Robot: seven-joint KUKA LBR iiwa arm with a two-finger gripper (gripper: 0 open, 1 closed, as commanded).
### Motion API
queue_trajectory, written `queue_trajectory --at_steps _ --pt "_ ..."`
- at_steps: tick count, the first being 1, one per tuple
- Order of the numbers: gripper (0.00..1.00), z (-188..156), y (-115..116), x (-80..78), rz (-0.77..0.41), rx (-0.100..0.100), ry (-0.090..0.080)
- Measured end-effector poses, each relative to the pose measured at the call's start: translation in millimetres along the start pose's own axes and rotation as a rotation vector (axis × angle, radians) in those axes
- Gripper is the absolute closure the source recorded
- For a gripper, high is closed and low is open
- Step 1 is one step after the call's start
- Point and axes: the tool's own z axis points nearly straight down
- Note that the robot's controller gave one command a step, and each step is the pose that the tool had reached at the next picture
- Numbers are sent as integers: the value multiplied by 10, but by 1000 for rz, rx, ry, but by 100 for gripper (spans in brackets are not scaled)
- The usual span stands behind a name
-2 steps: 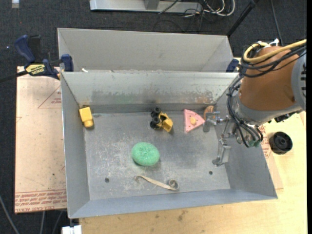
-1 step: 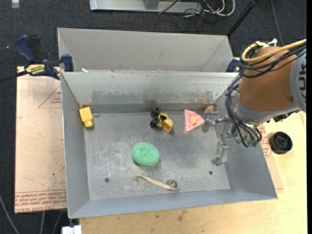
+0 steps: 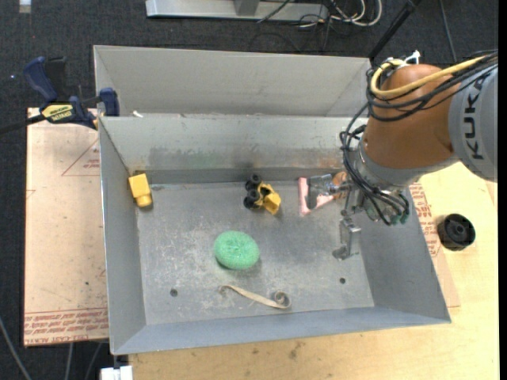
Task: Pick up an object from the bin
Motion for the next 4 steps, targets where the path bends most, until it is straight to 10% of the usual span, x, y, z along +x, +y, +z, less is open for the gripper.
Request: queue_trajectory --at_steps 1,2,3,4 --pt "0 233 199 191 -2 1 -3" --pt "0 506 379 -1 197 1 -1" --pt "0 589 327 -638 14 0 -1" --pt "0 727 503 -681 -42 2 -9"
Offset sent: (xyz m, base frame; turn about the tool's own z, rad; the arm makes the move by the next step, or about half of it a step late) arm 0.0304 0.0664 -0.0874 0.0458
